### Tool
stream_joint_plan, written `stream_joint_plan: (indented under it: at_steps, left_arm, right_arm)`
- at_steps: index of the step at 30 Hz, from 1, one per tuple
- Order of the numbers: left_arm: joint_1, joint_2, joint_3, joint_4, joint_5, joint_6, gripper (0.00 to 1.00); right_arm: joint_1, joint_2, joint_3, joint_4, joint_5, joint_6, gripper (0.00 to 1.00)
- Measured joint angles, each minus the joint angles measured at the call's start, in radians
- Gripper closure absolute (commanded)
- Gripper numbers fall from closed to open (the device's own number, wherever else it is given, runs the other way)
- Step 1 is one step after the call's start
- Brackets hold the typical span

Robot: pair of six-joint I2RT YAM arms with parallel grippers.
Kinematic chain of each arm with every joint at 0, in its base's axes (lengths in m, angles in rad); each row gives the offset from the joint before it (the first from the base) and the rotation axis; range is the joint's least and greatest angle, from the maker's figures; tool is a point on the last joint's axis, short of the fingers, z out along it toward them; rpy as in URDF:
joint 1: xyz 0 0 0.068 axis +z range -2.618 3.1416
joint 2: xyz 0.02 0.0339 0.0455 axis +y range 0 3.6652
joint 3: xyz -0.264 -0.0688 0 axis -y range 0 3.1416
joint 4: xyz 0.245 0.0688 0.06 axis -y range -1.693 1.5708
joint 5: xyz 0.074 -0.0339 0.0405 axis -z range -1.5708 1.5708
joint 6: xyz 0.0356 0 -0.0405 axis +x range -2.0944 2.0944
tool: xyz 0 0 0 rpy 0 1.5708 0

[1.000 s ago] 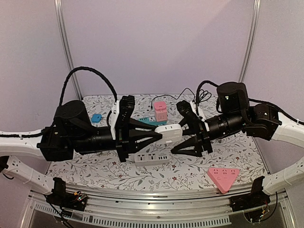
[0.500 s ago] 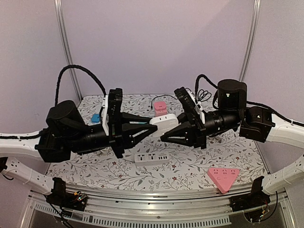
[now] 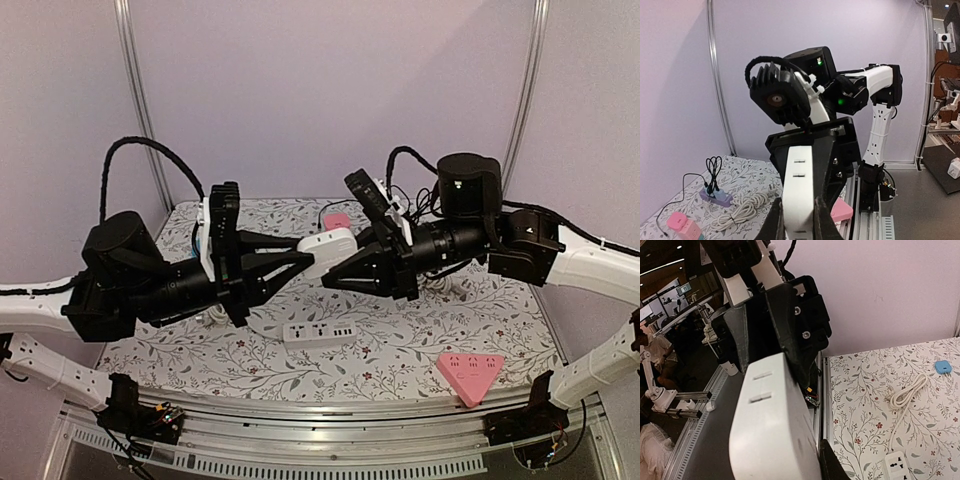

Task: Insert the plug
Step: Adjust the plug.

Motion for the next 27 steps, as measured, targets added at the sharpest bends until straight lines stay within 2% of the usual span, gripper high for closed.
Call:
stream_joint_plan:
  at_steps: [1, 3, 6, 8, 11, 16, 20, 22, 25, 27]
  left_arm:
    - [0.000, -0.006, 0.000, -0.006, -0.009, 0.006, 1.00]
    - [0.000, -0.016, -0.001, -0.021, -0.024, 0.018, 1.00]
    - [-0.002, -0.023, -0.011, -0.039, -0.032, 0.075, 1.00]
    - [-0.002, -0.036, -0.023, -0.051, -0.042, 0.108, 1.00]
    - [-0.002, -0.058, -0.030, -0.061, -0.045, 0.133, 1.00]
    - [-0.002, -0.065, -0.030, -0.065, -0.040, 0.140, 1.00]
    - [-0.002, -0.049, -0.030, -0.069, -0.017, 0.137, 1.00]
    - [-0.002, -0.043, -0.030, -0.074, -0.006, 0.136, 1.00]
    - [-0.002, -0.037, -0.030, -0.086, 0.010, 0.136, 1.00]
    - [-0.002, -0.034, -0.030, -0.093, 0.014, 0.136, 1.00]
  right_arm:
    - [0.000, 0.009, 0.011, -0.004, 0.000, 0.008, 0.92]
    - [0.000, 0.019, 0.021, -0.006, 0.000, 0.022, 0.66]
    - [0.000, 0.022, 0.021, -0.047, 0.015, 0.074, 0.35]
    - [-0.001, 0.019, 0.018, -0.090, 0.033, 0.088, 0.22]
    - [-0.004, -0.008, 0.005, -0.149, 0.061, 0.061, 0.15]
    - [-0.005, -0.085, 0.002, -0.185, 0.093, -0.045, 0.14]
    - [-0.005, -0.091, 0.024, -0.195, 0.110, -0.134, 0.21]
    - [-0.005, -0.079, 0.041, -0.208, 0.109, -0.163, 0.31]
    - [-0.005, -0.050, 0.073, -0.218, 0.105, -0.195, 0.58]
    - [-0.005, -0.032, 0.086, -0.224, 0.102, -0.205, 0.71]
